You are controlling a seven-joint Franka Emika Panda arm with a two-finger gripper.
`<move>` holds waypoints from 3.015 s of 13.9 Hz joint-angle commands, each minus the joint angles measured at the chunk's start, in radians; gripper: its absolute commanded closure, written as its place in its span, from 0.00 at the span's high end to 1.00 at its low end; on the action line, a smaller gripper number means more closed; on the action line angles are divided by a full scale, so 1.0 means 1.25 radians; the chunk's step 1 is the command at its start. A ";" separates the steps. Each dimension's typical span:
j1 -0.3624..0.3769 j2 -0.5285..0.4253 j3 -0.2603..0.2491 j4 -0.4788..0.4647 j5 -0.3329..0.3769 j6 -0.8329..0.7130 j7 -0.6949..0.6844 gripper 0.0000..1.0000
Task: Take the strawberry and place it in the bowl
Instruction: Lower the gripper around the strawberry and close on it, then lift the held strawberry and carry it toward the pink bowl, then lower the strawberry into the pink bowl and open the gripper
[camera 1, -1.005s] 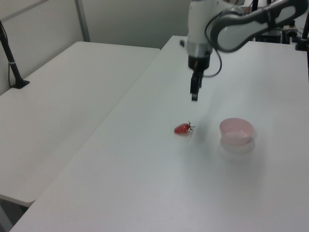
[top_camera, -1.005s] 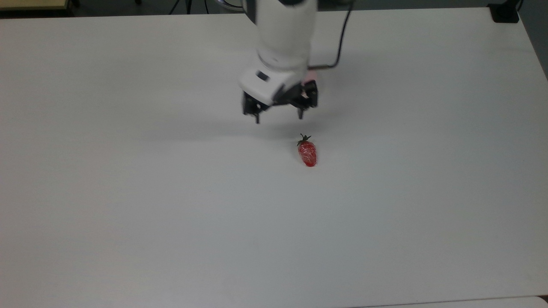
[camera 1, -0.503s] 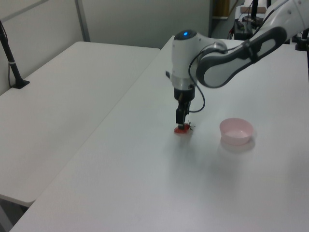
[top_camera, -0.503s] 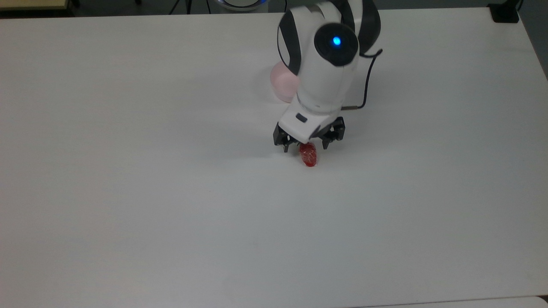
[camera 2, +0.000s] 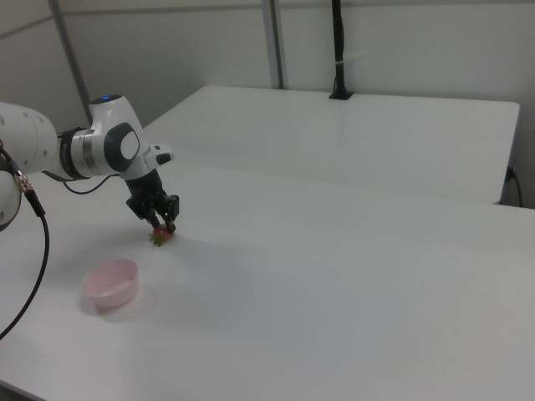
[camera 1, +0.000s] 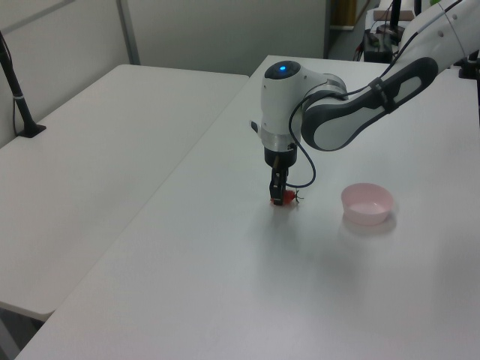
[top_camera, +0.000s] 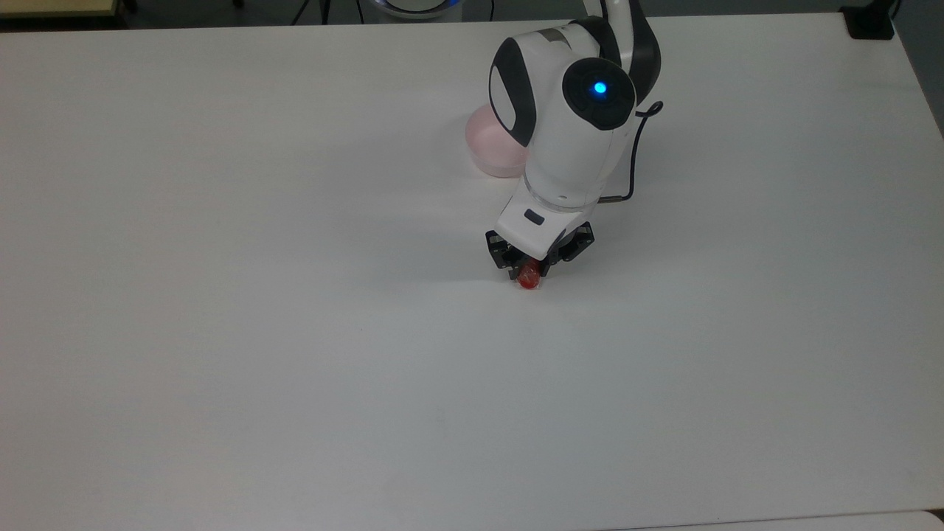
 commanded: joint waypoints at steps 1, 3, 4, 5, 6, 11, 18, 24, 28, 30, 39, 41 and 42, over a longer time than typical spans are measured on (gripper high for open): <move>0.004 -0.007 -0.004 -0.001 -0.008 0.006 -0.005 0.22; 0.000 -0.021 -0.005 -0.001 -0.005 0.001 -0.014 0.23; -0.004 -0.034 -0.009 -0.003 -0.003 -0.002 -0.024 0.23; -0.011 -0.051 -0.012 -0.019 -0.003 -0.003 -0.037 0.23; -0.021 -0.075 -0.012 -0.036 -0.002 -0.005 -0.051 0.23; -0.079 -0.113 -0.045 -0.059 -0.002 -0.095 -0.177 0.24; -0.132 -0.116 -0.086 -0.088 -0.003 -0.102 -0.267 0.27; -0.067 -0.380 -0.075 -0.284 0.036 -0.230 -0.307 0.27; -0.052 -0.450 -0.010 -0.362 0.070 -0.286 -0.295 0.32; -0.021 -0.424 0.008 -0.375 0.070 -0.280 -0.259 0.32; -0.016 -0.330 0.053 -0.345 0.063 -0.180 -0.078 1.00; -0.068 -0.386 0.052 -0.301 0.064 -0.206 -0.077 1.00; -0.090 -0.406 0.047 -0.254 0.064 -0.256 -0.078 1.00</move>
